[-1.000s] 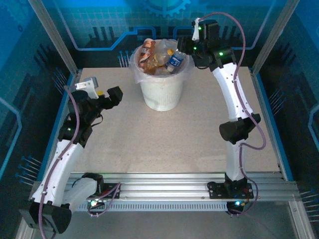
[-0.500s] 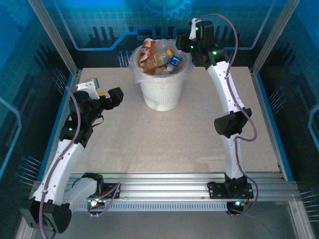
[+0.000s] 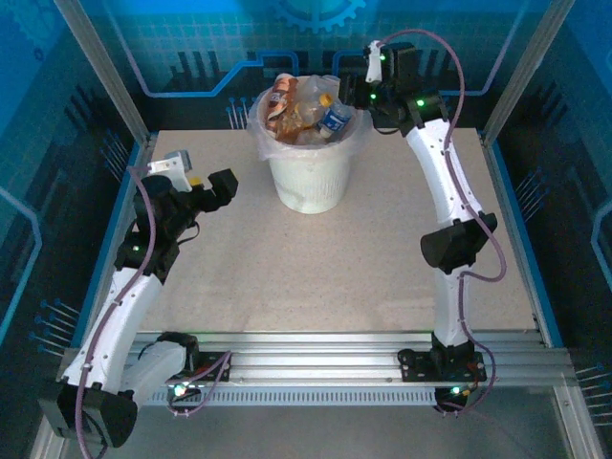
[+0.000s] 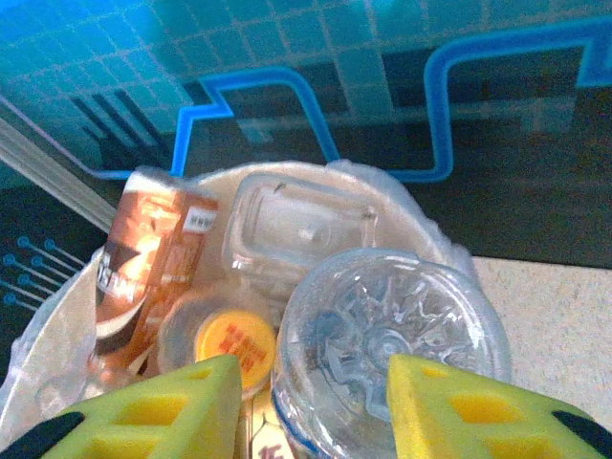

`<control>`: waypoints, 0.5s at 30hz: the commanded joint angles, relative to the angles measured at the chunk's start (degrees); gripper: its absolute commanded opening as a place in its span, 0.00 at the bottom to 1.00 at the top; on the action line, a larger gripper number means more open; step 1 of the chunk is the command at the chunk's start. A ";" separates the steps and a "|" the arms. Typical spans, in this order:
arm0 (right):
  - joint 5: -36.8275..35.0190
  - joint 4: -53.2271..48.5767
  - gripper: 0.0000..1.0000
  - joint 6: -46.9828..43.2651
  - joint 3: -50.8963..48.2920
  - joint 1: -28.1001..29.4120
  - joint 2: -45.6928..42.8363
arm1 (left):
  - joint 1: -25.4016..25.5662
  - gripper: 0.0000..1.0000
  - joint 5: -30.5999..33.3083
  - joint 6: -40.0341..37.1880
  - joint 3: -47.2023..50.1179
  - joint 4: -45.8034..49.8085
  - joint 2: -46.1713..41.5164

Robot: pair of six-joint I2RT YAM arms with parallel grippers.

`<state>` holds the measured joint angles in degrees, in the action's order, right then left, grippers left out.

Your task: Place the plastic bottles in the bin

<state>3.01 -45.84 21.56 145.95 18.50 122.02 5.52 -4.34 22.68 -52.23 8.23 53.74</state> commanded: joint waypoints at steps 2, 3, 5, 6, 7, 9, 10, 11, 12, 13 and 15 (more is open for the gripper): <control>0.51 -4.11 0.44 0.66 -5.34 2.60 -3.27 | -0.25 0.99 -2.24 1.87 0.96 -2.33 1.06; -0.19 -4.33 0.44 0.76 -6.71 3.10 -3.99 | -0.25 0.99 -2.40 1.96 0.96 -2.41 1.19; -2.29 -3.93 0.44 1.01 -10.16 4.11 -5.97 | -0.25 0.99 -2.43 2.09 0.99 -2.60 1.33; -2.89 -3.01 0.44 1.08 -12.65 4.66 -7.30 | -0.25 0.99 -2.43 2.13 0.96 -2.58 1.29; -3.00 -1.78 0.44 1.16 -15.25 5.10 -8.66 | -0.25 0.99 -2.42 2.10 0.88 -2.58 1.28; -3.31 0.21 0.44 1.30 -19.25 5.75 -10.85 | -0.25 0.99 -2.41 2.00 0.67 -2.43 1.29; -3.40 0.84 0.44 1.40 -20.44 6.04 -11.53 | -0.25 0.99 -2.34 1.95 0.56 -2.43 1.35; -3.44 1.37 0.45 1.44 -21.65 6.18 -12.19 | -0.25 0.99 -2.34 1.97 0.45 -2.38 1.30; -3.44 1.77 0.45 1.50 -22.44 6.31 -12.64 | -0.25 0.99 -2.41 1.96 0.37 -2.39 1.32; -3.32 2.06 0.45 1.46 -22.69 6.37 -12.71 | -0.25 0.99 -2.44 1.98 0.37 -2.45 1.32; -3.26 2.15 0.45 1.16 -22.42 6.37 -12.49 | -0.24 0.99 -2.52 2.18 0.31 -2.67 1.37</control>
<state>0.23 -44.95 22.28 124.16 24.51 110.93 5.52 -5.48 24.08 -52.21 7.25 55.13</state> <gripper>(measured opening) 0.450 0.990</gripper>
